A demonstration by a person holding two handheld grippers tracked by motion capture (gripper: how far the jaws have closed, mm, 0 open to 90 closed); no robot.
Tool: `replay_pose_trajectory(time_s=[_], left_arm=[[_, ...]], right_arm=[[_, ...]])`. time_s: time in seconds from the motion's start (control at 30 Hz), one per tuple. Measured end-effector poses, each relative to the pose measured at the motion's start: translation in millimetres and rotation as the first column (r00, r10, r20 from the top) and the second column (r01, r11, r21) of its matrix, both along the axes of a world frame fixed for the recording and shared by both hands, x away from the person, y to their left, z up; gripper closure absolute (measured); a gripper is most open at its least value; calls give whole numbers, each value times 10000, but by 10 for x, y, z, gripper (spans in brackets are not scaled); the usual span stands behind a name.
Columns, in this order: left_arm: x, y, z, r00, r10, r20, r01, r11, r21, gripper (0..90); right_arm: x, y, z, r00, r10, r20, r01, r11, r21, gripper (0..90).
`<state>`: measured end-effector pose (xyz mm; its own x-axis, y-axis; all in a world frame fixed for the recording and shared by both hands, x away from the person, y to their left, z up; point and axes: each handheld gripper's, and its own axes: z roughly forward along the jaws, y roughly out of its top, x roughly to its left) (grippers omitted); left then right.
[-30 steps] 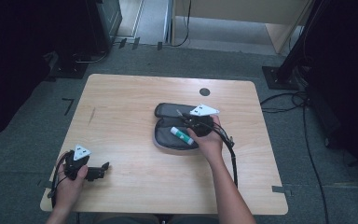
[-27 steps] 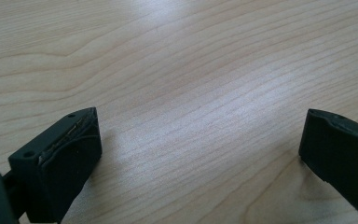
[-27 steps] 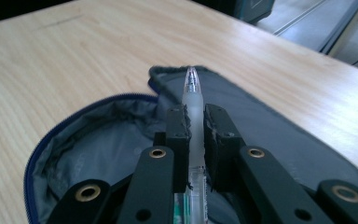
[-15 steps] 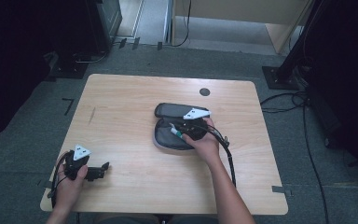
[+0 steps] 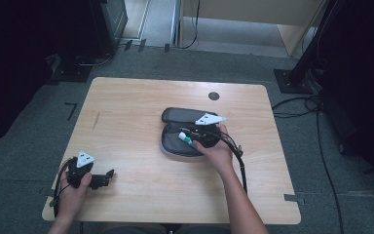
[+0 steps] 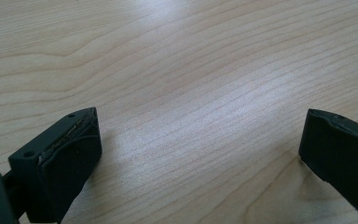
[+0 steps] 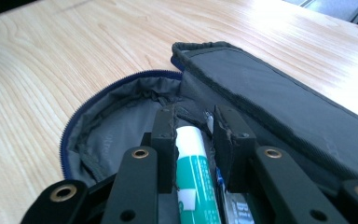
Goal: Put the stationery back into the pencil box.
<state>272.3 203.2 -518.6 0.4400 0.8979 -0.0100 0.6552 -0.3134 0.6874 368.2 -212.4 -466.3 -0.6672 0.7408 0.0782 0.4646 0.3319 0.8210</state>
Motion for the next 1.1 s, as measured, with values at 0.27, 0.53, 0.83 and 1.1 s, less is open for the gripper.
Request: replay_pose_trajectory(time_s=[0.27, 0.53, 0.83, 1.1], left_arm=[[0, -2, 0, 10000, -3, 3, 3, 10000, 31, 0], [-1, -5, -1, 10000, -12, 3, 12, 10000, 80, 0], [-1, -6, -1, 10000, -12, 7, 12, 10000, 90, 0], [-1, -9, -2, 10000, -12, 16, 11, 9999, 107, 0]], right_arm=[[-141, -177, 58, 9977, -605, -314, 627, 9951, 764, 667], [-292, -334, 106, 9951, -988, -98, 992, 9931, 628, 511], [-439, -559, 87, 9866, -1454, -735, 1513, 9851, 819, 286], [-576, -711, 63, 9827, -1635, -868, 1707, 9818, 836, 217]])
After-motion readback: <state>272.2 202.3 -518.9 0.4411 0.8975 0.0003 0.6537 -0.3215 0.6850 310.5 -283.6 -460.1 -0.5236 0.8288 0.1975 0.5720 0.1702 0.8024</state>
